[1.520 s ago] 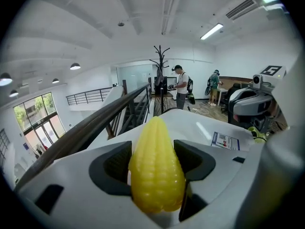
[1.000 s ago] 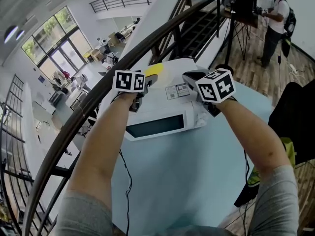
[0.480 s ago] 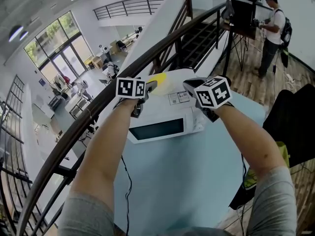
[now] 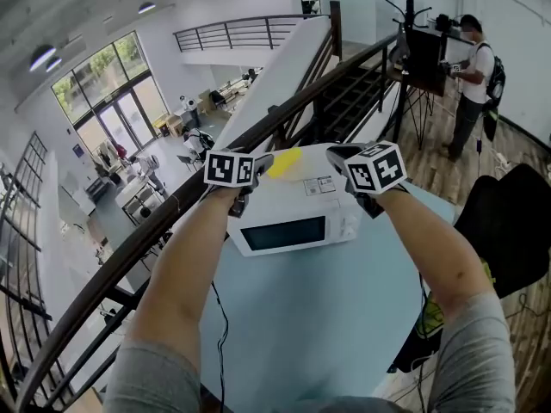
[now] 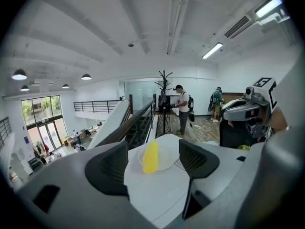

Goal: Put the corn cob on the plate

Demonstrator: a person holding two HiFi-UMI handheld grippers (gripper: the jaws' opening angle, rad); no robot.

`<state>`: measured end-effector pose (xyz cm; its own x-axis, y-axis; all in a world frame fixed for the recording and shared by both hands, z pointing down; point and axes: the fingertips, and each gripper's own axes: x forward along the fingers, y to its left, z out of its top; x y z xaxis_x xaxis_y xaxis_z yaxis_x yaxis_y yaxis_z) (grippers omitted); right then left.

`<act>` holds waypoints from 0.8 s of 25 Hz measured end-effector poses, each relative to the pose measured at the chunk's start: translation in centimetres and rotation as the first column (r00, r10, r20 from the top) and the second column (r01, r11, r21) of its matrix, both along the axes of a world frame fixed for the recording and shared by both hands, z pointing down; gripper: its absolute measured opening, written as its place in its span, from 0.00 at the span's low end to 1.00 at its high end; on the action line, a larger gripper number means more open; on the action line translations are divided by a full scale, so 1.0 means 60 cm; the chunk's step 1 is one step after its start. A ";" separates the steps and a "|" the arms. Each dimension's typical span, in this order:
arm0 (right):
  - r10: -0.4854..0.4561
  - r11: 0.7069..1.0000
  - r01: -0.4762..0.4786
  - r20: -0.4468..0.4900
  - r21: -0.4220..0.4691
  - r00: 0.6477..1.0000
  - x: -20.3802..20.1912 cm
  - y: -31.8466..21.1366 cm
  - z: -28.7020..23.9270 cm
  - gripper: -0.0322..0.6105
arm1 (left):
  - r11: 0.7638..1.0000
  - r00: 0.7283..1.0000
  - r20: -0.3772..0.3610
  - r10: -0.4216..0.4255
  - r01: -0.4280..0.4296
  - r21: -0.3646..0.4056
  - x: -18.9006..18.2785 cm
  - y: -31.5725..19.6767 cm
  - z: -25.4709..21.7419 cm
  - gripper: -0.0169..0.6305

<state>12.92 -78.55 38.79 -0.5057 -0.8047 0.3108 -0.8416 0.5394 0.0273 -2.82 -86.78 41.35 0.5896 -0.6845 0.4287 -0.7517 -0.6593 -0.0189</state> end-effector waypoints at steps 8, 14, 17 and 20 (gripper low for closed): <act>-0.026 0.999 0.029 -0.093 0.033 0.995 -0.070 0.082 -0.076 0.08 | 0.987 0.997 -0.064 -0.031 0.041 0.153 -0.080 0.096 -0.142 0.44; -0.027 0.995 0.033 -0.066 0.098 0.997 -0.131 0.152 -0.191 0.08 | 0.965 0.991 -0.133 -0.032 0.066 0.255 -0.154 0.180 -0.270 0.16; -0.017 0.992 0.025 -0.062 0.127 0.998 -0.161 0.199 -0.238 0.08 | 0.954 0.986 -0.166 -0.009 0.058 0.293 -0.184 0.235 -0.325 0.10; -0.012 0.989 0.024 -0.080 0.143 0.997 -0.192 0.249 -0.266 0.08 | 0.951 0.982 -0.188 0.031 0.029 0.308 -0.211 0.294 -0.353 0.08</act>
